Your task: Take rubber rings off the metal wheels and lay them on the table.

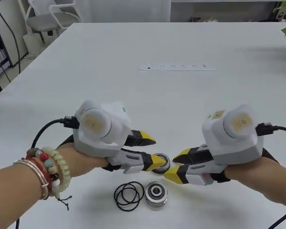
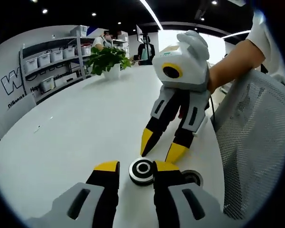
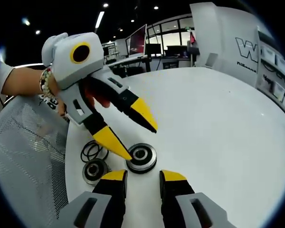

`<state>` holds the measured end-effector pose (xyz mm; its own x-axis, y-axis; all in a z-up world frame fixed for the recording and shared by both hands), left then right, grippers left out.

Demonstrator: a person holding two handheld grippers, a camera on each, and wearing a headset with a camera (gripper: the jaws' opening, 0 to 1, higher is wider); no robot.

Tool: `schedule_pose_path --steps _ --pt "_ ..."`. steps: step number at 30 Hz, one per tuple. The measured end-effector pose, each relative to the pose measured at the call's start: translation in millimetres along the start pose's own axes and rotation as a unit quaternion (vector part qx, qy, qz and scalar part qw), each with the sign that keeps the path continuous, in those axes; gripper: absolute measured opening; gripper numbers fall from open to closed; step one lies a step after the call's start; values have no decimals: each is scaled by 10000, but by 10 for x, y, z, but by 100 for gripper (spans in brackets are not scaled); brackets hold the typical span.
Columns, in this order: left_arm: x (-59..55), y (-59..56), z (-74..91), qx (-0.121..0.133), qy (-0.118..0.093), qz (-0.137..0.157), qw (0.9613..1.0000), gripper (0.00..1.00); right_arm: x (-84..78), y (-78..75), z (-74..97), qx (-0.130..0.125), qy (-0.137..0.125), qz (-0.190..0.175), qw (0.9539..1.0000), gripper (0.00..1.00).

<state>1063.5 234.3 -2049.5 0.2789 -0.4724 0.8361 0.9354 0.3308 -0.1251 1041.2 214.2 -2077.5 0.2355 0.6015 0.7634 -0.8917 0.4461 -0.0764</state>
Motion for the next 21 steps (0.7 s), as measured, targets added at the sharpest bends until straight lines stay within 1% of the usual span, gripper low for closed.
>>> schedule_pose_path --steps 2,4,5,6,9,13,16,17,18,21 --pt "-43 4 -18 33 97 -91 9999 22 -3 0 -3 -2 9 11 10000 25" --pt "-63 -2 -30 19 110 -47 9999 20 -1 -2 -6 -10 6 15 10000 25" --pt "-52 -13 -36 -11 49 27 10000 19 1 -3 -7 -14 4 18 10000 25" --pt "-58 -30 -40 -61 50 111 9999 18 4 -4 -9 -18 3 18 10000 25" --pt "-58 -41 -50 -58 28 99 9999 15 8 0 -13 -16 3 29 10000 25" --pt "-63 -70 -71 -124 -22 239 9996 10 6 3 -17 -22 21 54 10000 24" --pt "-66 -52 -76 -122 -61 322 9994 9 15 3 -18 -33 4 47 10000 24" --pt "-68 -51 -72 -130 -78 319 9994 9 20 2 -21 -40 -7 32 10000 24" --pt "-78 -59 -66 -147 -94 253 9995 9 26 0 -24 -49 -20 17 10000 24" --pt "-74 -59 -70 -128 -108 251 9995 9 39 4 -38 -52 -52 -67 10000 25"
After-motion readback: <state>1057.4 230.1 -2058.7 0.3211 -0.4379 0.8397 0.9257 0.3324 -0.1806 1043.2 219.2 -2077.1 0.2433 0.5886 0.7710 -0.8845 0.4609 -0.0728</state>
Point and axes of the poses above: the centre of the closed fingertips' face, and the gripper's own axes: z roughly backward along the fingers, y roughly to its left, x roughly out of its top, the point moved 1 cm from there along z, roughly backward along the fingers, and after that the axes turned 15 degrees about z, right-handed, at the moved point
